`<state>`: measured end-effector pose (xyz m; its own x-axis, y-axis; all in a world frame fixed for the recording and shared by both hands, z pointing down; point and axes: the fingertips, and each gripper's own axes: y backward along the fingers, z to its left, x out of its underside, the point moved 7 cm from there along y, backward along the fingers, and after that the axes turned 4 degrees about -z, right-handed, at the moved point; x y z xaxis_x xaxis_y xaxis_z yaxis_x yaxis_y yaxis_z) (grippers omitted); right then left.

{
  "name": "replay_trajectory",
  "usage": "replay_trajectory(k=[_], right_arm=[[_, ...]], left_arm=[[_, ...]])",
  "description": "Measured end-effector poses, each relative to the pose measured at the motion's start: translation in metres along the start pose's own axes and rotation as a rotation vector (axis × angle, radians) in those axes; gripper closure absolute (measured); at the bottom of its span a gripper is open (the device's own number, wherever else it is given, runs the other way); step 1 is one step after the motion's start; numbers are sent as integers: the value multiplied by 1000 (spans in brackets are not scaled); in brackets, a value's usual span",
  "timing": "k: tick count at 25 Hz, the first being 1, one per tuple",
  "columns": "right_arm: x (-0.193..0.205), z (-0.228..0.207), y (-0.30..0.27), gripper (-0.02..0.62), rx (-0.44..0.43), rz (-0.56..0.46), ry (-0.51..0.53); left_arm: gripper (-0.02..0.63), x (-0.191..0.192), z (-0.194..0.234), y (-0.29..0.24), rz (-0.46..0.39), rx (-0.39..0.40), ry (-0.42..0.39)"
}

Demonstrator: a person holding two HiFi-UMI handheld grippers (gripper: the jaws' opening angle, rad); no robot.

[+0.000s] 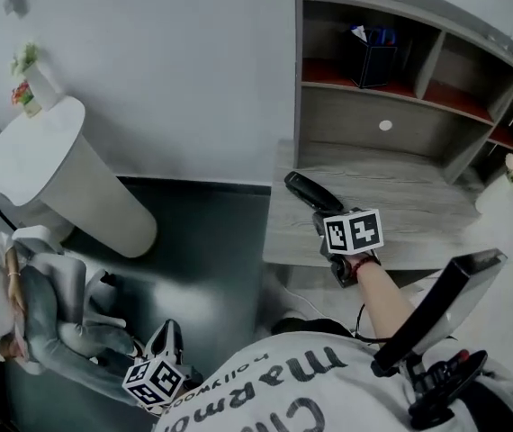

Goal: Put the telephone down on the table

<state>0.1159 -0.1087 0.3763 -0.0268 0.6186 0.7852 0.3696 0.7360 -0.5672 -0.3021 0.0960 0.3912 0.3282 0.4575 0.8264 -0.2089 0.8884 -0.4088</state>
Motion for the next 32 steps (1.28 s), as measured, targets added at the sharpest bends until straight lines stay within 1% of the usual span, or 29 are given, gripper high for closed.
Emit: replay_trajectory(k=[2, 5, 7, 10, 12, 16, 19, 23, 28, 32], right_arm=[[21, 4, 23, 584, 21, -18, -38], [52, 12, 60, 584, 88, -36, -59], [74, 21, 88, 584, 117, -44, -68], [104, 35, 128, 584, 151, -64, -46], [118, 43, 151, 584, 182, -74, -35], [143, 57, 191, 584, 215, -51, -22], [156, 59, 215, 584, 243, -40, -9], [167, 59, 236, 584, 260, -58, -37], [172, 61, 248, 584, 268, -56, -40], [173, 60, 250, 584, 271, -57, -34]], left_arm=[[597, 5, 0, 15, 9, 34, -13], [597, 19, 1, 39, 25, 87, -17], [597, 34, 5, 56, 51, 110, -27], [597, 55, 16, 76, 91, 132, -46], [597, 64, 22, 85, 108, 147, -38], [597, 73, 20, 99, 148, 190, -41], [597, 69, 9, 99, 138, 237, -53], [597, 64, -4, 100, 116, 284, -65], [597, 64, -15, 102, 118, 315, -69], [597, 66, -17, 105, 119, 321, -68]])
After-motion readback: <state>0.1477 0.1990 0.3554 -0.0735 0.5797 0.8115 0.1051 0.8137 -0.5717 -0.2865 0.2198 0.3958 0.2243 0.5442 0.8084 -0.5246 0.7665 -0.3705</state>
